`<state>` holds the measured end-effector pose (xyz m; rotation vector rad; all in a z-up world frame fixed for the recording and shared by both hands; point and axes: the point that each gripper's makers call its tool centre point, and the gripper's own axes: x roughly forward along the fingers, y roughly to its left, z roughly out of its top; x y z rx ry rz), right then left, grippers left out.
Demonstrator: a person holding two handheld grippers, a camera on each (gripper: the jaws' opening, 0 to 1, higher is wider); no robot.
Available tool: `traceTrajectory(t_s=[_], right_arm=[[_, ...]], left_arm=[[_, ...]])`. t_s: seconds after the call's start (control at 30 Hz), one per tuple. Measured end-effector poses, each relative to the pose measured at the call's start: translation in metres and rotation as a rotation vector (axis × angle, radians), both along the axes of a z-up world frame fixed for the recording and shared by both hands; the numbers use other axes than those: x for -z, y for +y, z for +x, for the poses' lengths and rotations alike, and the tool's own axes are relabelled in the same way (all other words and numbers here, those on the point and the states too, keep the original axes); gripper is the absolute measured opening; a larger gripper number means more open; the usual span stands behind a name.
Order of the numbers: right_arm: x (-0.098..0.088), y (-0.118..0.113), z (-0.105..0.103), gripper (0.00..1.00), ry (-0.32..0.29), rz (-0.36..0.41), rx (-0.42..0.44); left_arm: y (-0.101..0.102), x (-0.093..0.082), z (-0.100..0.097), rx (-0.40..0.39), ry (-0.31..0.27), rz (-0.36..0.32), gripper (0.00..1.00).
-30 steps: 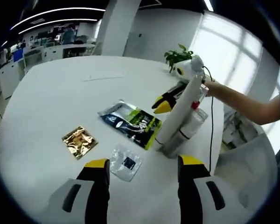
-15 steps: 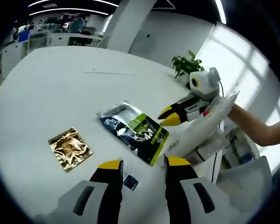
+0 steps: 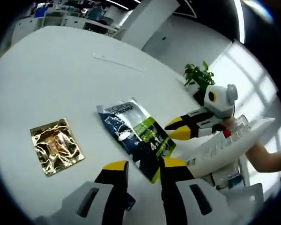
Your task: Arrange the skincare products in the storage area until every visible bottle or jar stands upright without overlapping.
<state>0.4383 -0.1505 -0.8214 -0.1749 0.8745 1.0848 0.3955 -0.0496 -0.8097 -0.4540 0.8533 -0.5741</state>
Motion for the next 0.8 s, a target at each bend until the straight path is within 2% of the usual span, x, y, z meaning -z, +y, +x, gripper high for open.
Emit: traceTrajectory(t_s=[0.47, 0.6, 0.67, 0.77, 0.8], right_arm=[[0.004, 0.002, 0.002, 0.14, 0.042, 0.026, 0.015], [0.004, 0.005, 0.001, 0.13, 0.085, 0.062, 0.032], [0.005, 0.005, 0.002, 0.11, 0.117, 0.087, 0.058], [0.006, 0.007, -0.004, 0.09, 0.199, 0.147, 0.087], [0.006, 0.007, -0.005, 0.08, 0.200, 0.150, 0.093]], left_arm=[[-0.010, 0.006, 0.003, -0.035, 0.038, -0.031, 0.19], [-0.012, 0.007, 0.005, -0.040, 0.041, -0.042, 0.18], [-0.012, 0.007, 0.005, -0.044, 0.040, -0.041, 0.16], [-0.010, 0.010, 0.009, -0.051, 0.053, -0.060, 0.15], [-0.010, 0.011, 0.009, -0.054, 0.055, -0.065, 0.15]])
